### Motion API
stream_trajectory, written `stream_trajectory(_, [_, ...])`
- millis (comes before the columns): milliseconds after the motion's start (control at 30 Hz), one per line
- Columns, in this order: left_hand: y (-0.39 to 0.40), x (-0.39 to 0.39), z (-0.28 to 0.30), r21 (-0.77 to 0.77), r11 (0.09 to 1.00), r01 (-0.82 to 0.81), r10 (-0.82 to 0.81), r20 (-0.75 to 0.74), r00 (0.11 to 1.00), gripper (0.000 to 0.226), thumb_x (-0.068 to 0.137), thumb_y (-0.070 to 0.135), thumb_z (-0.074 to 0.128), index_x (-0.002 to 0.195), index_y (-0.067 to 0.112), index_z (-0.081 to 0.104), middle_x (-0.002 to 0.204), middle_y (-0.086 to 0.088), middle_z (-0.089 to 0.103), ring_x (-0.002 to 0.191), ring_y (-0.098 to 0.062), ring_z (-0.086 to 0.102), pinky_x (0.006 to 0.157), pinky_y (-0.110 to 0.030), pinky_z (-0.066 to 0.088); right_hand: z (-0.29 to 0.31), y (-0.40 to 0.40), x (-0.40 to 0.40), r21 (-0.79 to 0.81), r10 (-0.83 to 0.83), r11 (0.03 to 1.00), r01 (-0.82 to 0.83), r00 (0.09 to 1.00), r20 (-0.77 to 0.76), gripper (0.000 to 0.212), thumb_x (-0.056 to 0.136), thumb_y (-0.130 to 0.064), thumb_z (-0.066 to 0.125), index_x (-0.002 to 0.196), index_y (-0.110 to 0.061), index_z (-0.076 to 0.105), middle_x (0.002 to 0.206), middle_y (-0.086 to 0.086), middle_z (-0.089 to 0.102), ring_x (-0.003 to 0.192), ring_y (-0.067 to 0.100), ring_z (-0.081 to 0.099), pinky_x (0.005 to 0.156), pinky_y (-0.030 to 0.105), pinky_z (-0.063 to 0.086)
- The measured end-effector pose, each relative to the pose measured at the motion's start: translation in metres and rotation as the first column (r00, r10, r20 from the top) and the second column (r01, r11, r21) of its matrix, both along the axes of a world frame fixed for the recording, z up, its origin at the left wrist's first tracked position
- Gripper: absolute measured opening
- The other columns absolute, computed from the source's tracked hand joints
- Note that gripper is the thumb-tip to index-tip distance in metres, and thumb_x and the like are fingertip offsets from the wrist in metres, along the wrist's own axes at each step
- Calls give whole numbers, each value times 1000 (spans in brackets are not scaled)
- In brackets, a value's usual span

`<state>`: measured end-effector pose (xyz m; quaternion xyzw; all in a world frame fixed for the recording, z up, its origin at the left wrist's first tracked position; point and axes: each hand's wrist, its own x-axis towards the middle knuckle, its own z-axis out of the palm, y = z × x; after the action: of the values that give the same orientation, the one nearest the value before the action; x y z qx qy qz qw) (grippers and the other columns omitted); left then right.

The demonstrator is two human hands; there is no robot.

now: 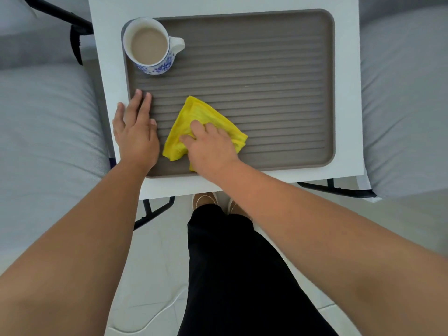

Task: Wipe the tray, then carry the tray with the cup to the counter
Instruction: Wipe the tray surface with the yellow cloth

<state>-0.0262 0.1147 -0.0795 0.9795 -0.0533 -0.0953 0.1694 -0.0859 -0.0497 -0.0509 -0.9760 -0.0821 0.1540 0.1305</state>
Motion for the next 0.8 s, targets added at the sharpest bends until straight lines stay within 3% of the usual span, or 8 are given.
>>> stream_trajectory(133, [0, -1, 1, -18, 1000, -9, 9, -15, 1000, 50, 102, 19, 34, 152, 27, 29, 160, 5, 21, 147, -36, 11, 118, -34, 5, 2, -53, -18, 48, -120, 991, 121, 992, -36, 40, 86, -23, 52, 126, -24, 57, 126, 13, 48, 107, 34, 47, 84, 43, 41])
stream_trajectory(233, [0, -1, 1, -26, 1000, -9, 9, -15, 1000, 50, 102, 19, 33, 152, 27, 29, 160, 5, 21, 147, -35, 11, 118, -35, 5, 6, -101, -38, 95, -315, 944, 316, 949, -24, 36, 81, -18, 57, 116, -22, 67, 110, 17, 54, 92, 36, 54, 75, 44, 49])
stream_trajectory(367, [0, -1, 1, -76, 997, -8, 5, -40, 999, 51, 102, 16, 33, 152, 24, 28, 161, 5, 20, 148, -35, 7, 118, -43, 5, 2, -148, -62, 91, -608, 791, 606, 794, -2, 34, 81, -19, 56, 112, -26, 69, 106, 11, 54, 84, 31, 59, 74, 34, 51])
stream_trajectory(467, [1, -2, 1, -224, 973, -54, 32, -103, 994, 54, 102, 15, 30, 154, 25, 21, 161, 8, 17, 150, -28, -1, 117, -49, -4, -5, -152, -71, 88, -731, 682, 726, 680, 55, 35, 82, -18, 55, 116, -22, 67, 107, 12, 53, 84, 30, 58, 75, 30, 46])
stream_trajectory(567, [4, -4, 3, -374, 923, -84, 43, -117, 992, 56, 102, 19, 26, 155, 29, 10, 163, 7, 10, 150, -17, -4, 118, -42, -11, -8, -122, -69, 136, -690, 723, 677, 720, 81, 37, 83, -11, 56, 119, -15, 65, 104, 17, 54, 85, 32, 57, 76, 33, 45])
stream_trajectory(667, [4, -5, 3, -465, 874, -140, 113, -86, 990, 61, 101, 16, 29, 155, 24, 2, 163, 6, 6, 148, -5, 3, 116, -34, -12, -7, -73, -56, 234, -495, 854, 464, 864, 91, 37, 79, -7, 60, 115, -13, 68, 96, 22, 57, 79, 37, 55, 71, 39, 49])
stream_trajectory(800, [6, -4, -1, -482, 852, -203, 169, -115, 979, 55, 102, 14, 29, 155, 16, 14, 162, 2, 18, 148, -9, 12, 114, -27, -12, -7, -8, -19, 255, -229, 947, 195, 967, 111, 37, 75, -7, 62, 111, -12, 70, 91, 21, 60, 73, 35, 54, 61, 40, 47])
